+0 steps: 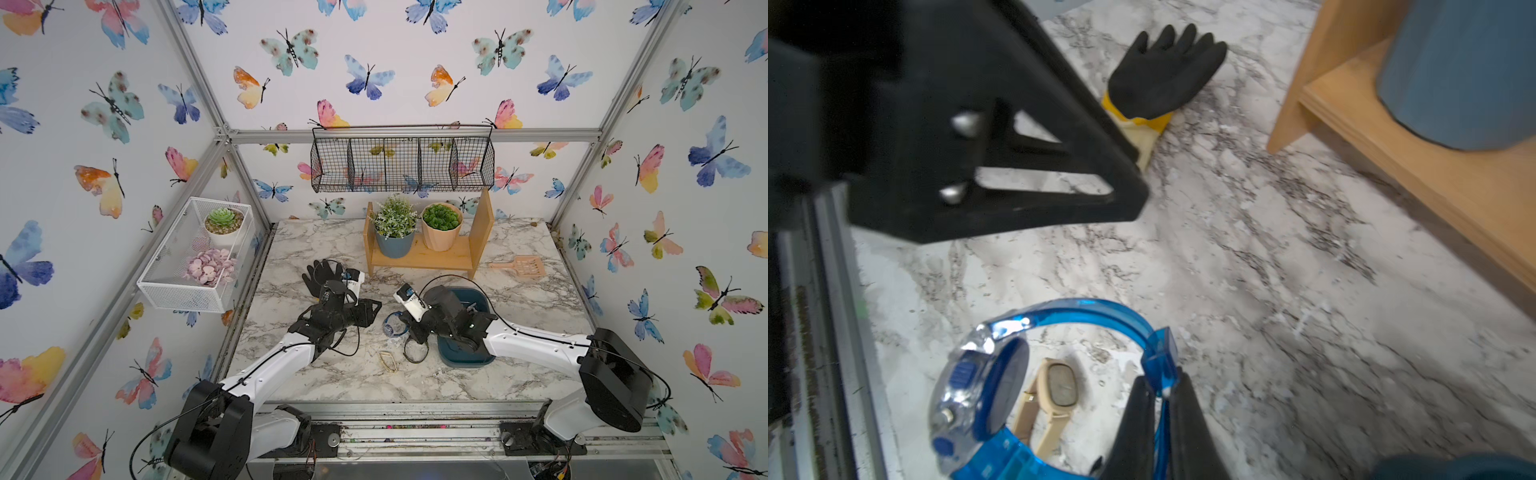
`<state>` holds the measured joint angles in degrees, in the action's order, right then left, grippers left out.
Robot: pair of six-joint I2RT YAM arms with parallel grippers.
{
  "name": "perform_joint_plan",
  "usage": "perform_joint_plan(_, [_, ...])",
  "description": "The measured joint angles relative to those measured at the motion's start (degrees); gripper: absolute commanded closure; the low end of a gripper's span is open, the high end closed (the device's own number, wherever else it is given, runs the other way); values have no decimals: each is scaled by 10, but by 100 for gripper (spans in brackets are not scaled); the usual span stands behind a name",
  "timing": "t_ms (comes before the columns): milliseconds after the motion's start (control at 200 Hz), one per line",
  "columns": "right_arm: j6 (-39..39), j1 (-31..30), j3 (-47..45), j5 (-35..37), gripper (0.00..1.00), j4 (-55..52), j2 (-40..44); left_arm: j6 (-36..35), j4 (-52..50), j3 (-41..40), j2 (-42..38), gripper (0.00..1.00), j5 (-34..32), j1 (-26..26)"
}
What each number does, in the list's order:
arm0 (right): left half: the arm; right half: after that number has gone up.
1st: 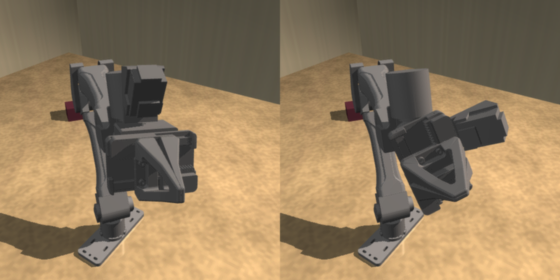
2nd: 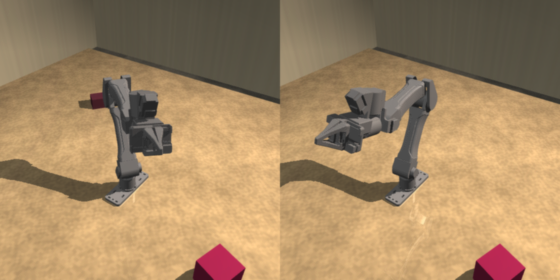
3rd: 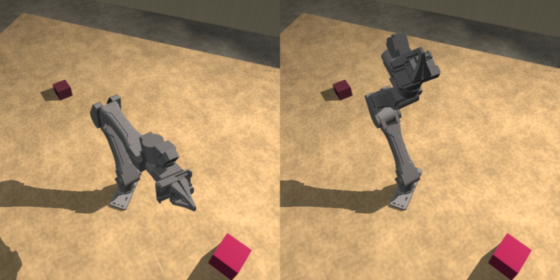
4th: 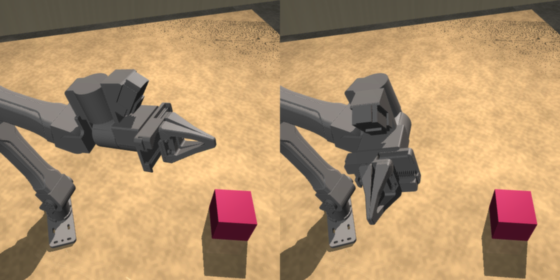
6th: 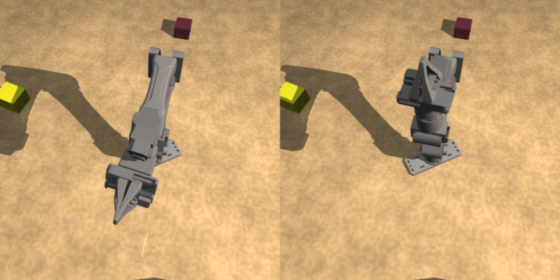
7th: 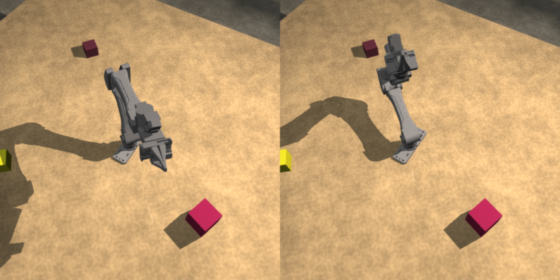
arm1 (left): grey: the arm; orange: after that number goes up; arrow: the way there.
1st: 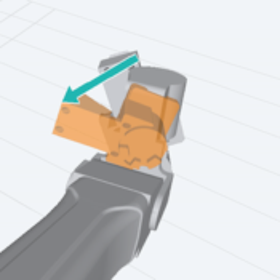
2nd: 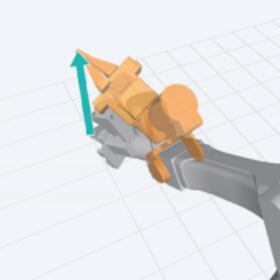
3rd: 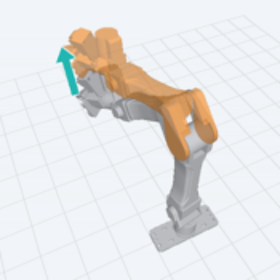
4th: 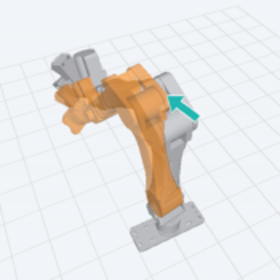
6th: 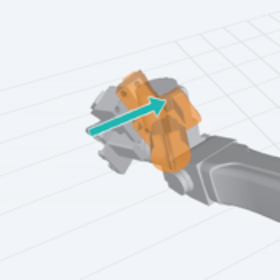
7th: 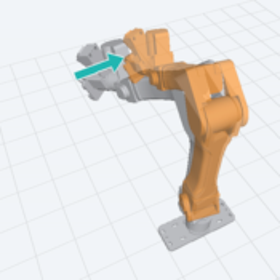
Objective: Put the watch into the storage box
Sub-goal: Place the watch in the storage box.
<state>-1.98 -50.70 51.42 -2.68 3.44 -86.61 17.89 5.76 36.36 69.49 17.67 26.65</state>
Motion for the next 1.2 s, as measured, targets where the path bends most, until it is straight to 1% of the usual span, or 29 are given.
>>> perform_joint_plan(175, [-27, 66, -37, 9, 98, -19, 48, -6, 22, 7, 12, 57, 8, 43])
perform_joint_plan(335, [-65, 124, -57, 9, 98, -38, 95, -9, 39, 15, 36, 57, 18, 66])
perform_joint_plan(430, [-84, 148, -62, 17, 98, -57, 112, -11, 52, 15, 47, 57, 24, 76])
perform_joint_plan(606, [-116, 170, -90, 28, 98, -89, 119, -21, 63, 28, 70, 57, 39, 87])
perform_joint_plan(816, [-144, 196, -123, 37, 98, -132, 119, -32, 73, 33, 74, 56, 53, 87])
perform_joint_plan(1196, [-149, 196, -129, 39, 98, -133, 96, -41, 73, 33, 83, 56, 54, 87])
